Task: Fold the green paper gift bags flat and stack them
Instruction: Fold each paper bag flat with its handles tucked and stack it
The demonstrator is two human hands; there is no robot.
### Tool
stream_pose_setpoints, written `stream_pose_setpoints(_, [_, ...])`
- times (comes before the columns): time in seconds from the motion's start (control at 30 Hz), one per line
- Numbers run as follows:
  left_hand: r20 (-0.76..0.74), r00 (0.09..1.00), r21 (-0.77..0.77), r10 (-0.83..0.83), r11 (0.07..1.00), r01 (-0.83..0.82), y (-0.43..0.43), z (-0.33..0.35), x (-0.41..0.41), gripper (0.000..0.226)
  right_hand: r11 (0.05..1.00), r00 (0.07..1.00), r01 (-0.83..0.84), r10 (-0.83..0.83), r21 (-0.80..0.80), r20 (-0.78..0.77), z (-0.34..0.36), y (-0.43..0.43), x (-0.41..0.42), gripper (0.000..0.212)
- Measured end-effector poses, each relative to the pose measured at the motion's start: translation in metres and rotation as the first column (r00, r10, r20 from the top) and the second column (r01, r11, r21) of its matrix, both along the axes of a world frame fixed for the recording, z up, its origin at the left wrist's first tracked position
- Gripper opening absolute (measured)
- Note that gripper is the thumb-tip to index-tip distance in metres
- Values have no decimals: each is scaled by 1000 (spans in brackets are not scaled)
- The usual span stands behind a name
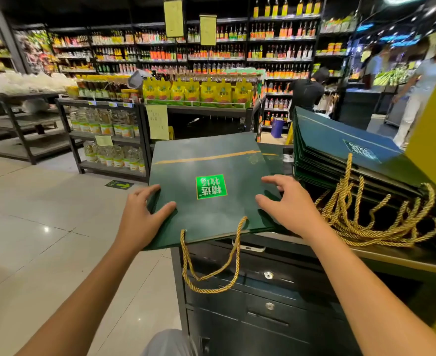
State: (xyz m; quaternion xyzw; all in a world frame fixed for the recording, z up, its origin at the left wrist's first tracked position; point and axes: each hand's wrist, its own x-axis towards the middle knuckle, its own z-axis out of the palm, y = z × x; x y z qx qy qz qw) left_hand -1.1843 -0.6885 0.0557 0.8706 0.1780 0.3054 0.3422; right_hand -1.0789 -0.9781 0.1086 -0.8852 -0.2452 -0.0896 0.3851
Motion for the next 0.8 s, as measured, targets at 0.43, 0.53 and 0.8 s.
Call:
stream_pose_setpoints(0.43, [44,998,-49,50,998,-48,29,41,-45,52,998,995,-56,54,32,81,38,39,-26,65])
stream_pose_setpoints(0.53, [4,1000,-111,25,994,-24,37,81,-54,49,997,992,-69,66,29,109,70,45,-32,53])
stream_pose_setpoints(0.8, [6,998,-117,-61,991,61,19,173,-32,42,1000,990,0,2,-12,138,143,23,-17,56])
